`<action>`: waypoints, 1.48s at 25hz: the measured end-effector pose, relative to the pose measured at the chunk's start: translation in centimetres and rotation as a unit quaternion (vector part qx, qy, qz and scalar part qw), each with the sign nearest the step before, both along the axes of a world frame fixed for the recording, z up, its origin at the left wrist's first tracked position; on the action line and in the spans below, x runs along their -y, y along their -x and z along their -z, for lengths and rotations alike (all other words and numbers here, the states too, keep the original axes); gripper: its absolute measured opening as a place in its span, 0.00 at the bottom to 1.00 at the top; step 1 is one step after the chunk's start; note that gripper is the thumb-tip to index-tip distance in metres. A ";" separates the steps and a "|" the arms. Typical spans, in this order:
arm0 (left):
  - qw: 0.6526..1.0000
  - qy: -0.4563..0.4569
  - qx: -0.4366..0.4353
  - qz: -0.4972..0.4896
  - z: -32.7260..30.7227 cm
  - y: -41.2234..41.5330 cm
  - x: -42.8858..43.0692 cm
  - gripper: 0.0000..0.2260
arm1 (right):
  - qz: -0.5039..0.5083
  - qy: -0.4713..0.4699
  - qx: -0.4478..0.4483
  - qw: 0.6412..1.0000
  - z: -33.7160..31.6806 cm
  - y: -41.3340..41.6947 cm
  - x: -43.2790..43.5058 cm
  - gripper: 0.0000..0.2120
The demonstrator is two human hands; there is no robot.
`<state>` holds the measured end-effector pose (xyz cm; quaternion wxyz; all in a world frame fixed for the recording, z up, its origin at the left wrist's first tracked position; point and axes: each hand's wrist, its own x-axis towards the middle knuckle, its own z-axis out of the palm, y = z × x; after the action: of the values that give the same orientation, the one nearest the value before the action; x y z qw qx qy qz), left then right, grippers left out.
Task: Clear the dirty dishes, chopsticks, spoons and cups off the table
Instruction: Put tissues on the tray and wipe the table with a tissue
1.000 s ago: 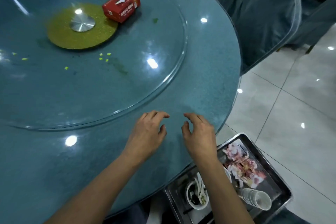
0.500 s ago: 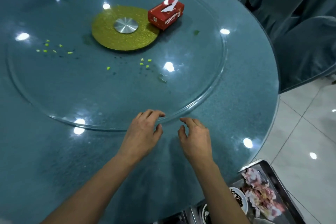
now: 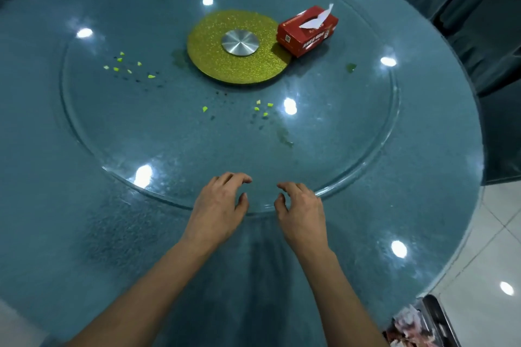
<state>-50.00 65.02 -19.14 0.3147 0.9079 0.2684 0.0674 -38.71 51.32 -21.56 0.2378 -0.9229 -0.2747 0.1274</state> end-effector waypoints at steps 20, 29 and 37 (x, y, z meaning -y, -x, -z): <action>0.639 0.677 0.150 -0.335 3.6 -10.8 -10.4 0.25 | -0.058 0.026 0.077 0.995 4.0 -14.6 -13.3 0.09; 0.511 0.773 0.172 -0.333 6.4 -13.2 -13.2 0.31 | -0.114 0.101 0.121 0.981 5.8 -19.3 -19.0 0.13; 0.488 0.781 0.186 -0.342 7.5 -13.9 -14.0 0.28 | -0.103 0.120 0.100 0.982 6.9 -19.7 -19.5 0.05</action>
<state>-36.05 79.04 -26.64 0.8896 0.0928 0.4360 0.0996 -18.98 70.86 -28.45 0.0823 -0.9195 -0.3737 0.0903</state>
